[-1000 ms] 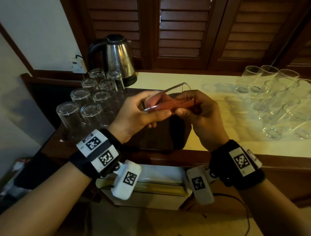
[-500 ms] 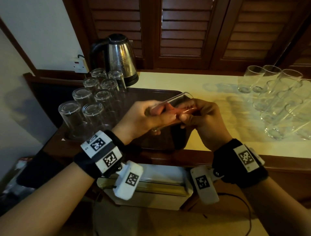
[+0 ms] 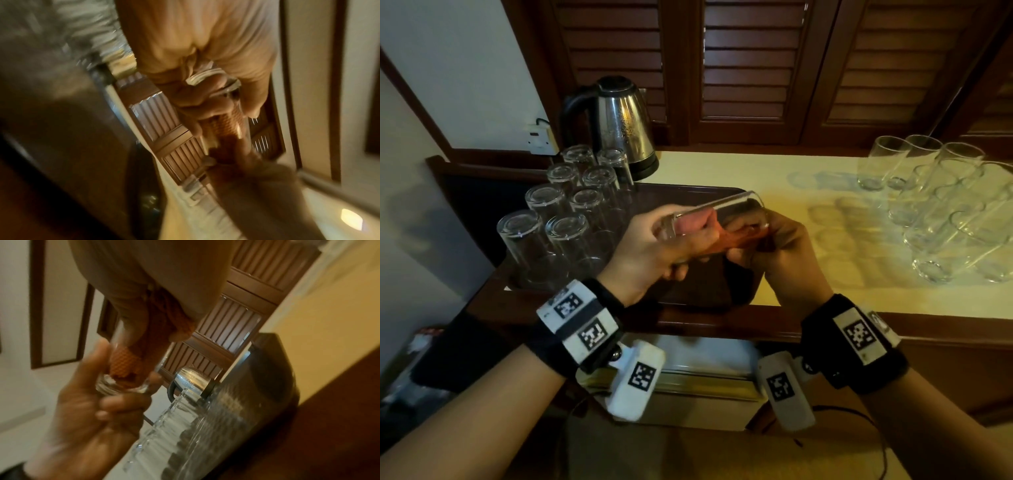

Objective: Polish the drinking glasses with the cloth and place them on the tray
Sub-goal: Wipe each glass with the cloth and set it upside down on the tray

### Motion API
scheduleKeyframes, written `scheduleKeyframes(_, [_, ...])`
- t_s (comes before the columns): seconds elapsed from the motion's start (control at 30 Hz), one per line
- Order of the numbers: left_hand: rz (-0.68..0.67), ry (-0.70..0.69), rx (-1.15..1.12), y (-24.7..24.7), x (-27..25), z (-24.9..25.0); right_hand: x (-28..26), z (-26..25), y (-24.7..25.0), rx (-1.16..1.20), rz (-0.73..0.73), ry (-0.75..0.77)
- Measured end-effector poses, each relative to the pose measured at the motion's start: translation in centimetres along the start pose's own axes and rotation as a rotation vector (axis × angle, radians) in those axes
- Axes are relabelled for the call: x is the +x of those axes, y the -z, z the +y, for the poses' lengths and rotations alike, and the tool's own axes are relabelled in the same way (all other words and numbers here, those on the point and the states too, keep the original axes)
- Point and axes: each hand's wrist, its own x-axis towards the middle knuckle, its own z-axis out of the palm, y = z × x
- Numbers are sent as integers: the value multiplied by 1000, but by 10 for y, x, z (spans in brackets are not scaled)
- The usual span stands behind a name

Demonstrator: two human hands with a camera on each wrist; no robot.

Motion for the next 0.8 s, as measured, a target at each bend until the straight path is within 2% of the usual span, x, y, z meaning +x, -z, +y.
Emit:
scheduleKeyframes(0.1, [37,-460,676,13,-2,-7,-6,5,-4,144,23,-112])
scheduleKeyframes(0.13, [26,-520,777,16,-2,-10,-8,7,-5,159,31,-135])
scheduleKeyframes(0.17, [10,-493,775,16,-2,-11,-10,9,-6,155,41,-142])
scheduleKeyframes(0.2, [-5,-399,707,16,-2,-12,-12,10,-8,141,55,-133])
scheduleKeyframes(0.23, [-20,-232,535,13,-3,-10,-13,12,-9,113,70,-113])
scheduleKeyframes(0.3, [-53,131,51,5,-7,-8,-13,12,-12,27,76,-58])
scheduleKeyframes(0.33, [-35,187,-75,5,-7,-9,-12,12,-13,-11,62,-34])
scheduleKeyframes(0.37, [-20,168,-104,5,-7,-11,-11,12,-14,-30,44,-24])
scheduleKeyframes(0.43, [1,5,47,8,-7,-9,-10,11,-14,0,28,-63])
scheduleKeyframes(0.53, [64,-352,598,15,-3,-8,-10,8,-14,166,46,-158])
scheduleKeyframes(0.63, [46,-488,731,14,-3,-12,-11,7,-10,162,62,-148])
scheduleKeyframes(0.67, [47,-463,704,11,-3,-12,-11,5,-9,140,70,-124])
scheduleKeyframes(0.7, [41,-378,606,8,-3,-11,-9,3,-8,113,81,-94])
scheduleKeyframes(0.8, [-60,67,12,1,-3,-1,-3,-4,-5,-32,43,-12])
